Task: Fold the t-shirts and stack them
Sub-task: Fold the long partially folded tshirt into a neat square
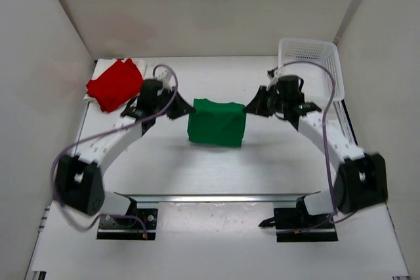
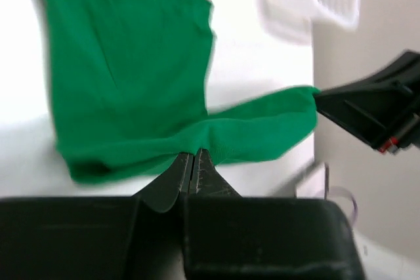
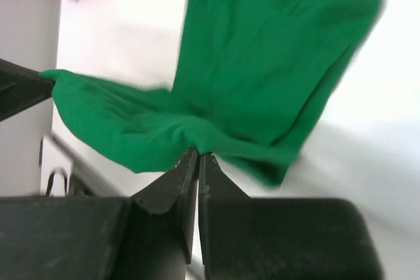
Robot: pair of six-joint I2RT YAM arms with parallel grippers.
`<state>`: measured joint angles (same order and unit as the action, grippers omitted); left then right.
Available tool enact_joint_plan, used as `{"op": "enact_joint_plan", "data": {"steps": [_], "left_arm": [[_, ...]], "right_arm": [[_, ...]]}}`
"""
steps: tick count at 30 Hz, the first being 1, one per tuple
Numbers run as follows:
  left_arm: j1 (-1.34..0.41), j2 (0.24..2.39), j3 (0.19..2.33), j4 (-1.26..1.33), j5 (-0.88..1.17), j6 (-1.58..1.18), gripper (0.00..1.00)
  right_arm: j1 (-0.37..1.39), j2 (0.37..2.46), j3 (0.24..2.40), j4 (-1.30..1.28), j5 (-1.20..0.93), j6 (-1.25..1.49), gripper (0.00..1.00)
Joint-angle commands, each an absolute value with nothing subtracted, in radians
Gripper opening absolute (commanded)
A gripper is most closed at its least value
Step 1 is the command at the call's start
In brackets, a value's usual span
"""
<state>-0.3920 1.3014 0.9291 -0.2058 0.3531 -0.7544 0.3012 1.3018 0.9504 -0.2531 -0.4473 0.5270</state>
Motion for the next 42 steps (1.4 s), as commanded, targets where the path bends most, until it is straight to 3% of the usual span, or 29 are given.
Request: {"op": "enact_joint_plan", "data": {"steps": [1, 6, 9, 12, 14, 15, 17, 19, 23, 24, 31, 38, 42], "left_arm": [[-0.347, 1.53, 1.087, -0.13, 0.333, -0.744, 0.0], [-0.305, 1.915, 1.405, -0.182, 0.309, -0.759, 0.01], [-0.279, 2.012, 1.472, -0.184, 0.282, -0.79, 0.09], [-0.243, 2.013, 1.432, -0.089, 0.325, -0.85, 0.42], [-0.236, 1.953, 1.382, -0.043, 0.296, -0.853, 0.55], [-0.232, 1.901, 1.341, -0.031, 0.27, -0.853, 0.57], [-0.238, 1.83, 1.275, 0.036, 0.242, -0.856, 0.55], [-0.28, 1.777, 1.22, 0.043, 0.261, -0.838, 0.52], [-0.397, 1.766, 1.103, 0.098, 0.31, -0.819, 0.51], [-0.406, 1.773, 1.076, 0.121, 0.302, -0.816, 0.5], [-0.42, 1.816, 0.753, 0.303, 0.356, -0.87, 0.4], [-0.456, 1.576, 0.563, 0.319, 0.391, -0.862, 0.41], [-0.428, 1.381, 0.557, 0.198, 0.338, -0.807, 0.55]], "right_arm": [[0.236, 1.509, 1.106, -0.23, -0.512, 0.479, 0.0], [0.178, 1.829, 1.366, -0.273, -0.522, 0.463, 0.01], [0.158, 1.955, 1.503, -0.299, -0.518, 0.465, 0.01], [0.164, 2.022, 1.618, -0.376, -0.497, 0.433, 0.25], [0.16, 2.002, 1.623, -0.368, -0.486, 0.425, 0.35], [0.164, 1.984, 1.606, -0.371, -0.454, 0.413, 0.37], [0.172, 1.922, 1.554, -0.345, -0.433, 0.41, 0.43], [0.198, 1.838, 1.401, -0.255, -0.422, 0.434, 0.33], [0.268, 1.764, 1.136, -0.106, -0.454, 0.472, 0.02], [0.288, 1.76, 1.111, -0.082, -0.456, 0.483, 0.0], [0.298, 1.838, 0.914, 0.037, -0.474, 0.5, 0.0], [0.327, 1.649, 0.747, 0.069, -0.486, 0.494, 0.01], [0.308, 1.478, 0.701, 0.068, -0.531, 0.479, 0.27]]}}
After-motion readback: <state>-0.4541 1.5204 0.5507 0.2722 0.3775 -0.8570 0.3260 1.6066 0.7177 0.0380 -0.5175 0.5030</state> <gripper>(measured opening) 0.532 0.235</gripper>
